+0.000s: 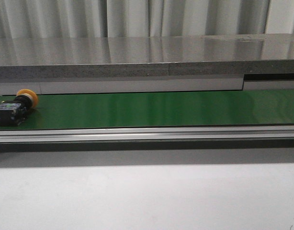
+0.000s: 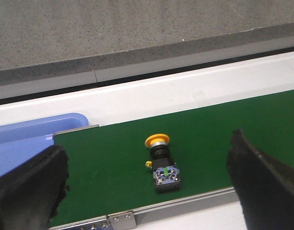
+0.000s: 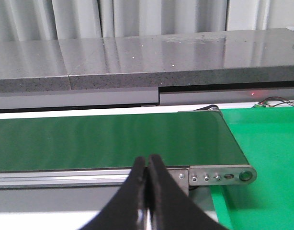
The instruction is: Move button from left to right
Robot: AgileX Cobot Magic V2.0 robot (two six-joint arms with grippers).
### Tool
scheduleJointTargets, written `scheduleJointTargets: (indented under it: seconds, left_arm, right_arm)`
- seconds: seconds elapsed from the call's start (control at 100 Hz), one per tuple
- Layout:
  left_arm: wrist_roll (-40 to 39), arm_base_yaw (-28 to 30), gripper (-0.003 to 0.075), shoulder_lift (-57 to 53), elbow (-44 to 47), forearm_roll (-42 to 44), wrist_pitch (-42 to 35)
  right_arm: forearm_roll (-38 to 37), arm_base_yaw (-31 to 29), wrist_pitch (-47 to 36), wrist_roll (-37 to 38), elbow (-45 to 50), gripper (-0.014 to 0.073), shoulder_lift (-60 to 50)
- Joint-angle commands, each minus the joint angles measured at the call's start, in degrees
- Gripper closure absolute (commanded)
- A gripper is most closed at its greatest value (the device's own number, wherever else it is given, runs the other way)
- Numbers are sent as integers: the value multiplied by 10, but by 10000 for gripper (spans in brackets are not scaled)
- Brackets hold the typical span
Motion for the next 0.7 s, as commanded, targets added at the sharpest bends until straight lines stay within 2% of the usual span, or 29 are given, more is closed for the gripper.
scheduleJointTargets:
  seconds: [0.0,0.22,0.44,0.69]
  left_arm:
    - [1,-5,80,-53,45,-6,-90]
    - [1,-5,80,-183,170,-23,-179]
    - [1,-5,80,-288,235,-23,-174]
    - [1,-5,80,-307,291,-22,-186]
  right_arm:
    - [-5,0,-51,-3,-8,662,-11]
    - [-5,0,-51,-3,-8,662,-11]
    - [-5,0,-51,-3,-8,662,-11]
    - [-5,0,-51,-3,-8,662,-11]
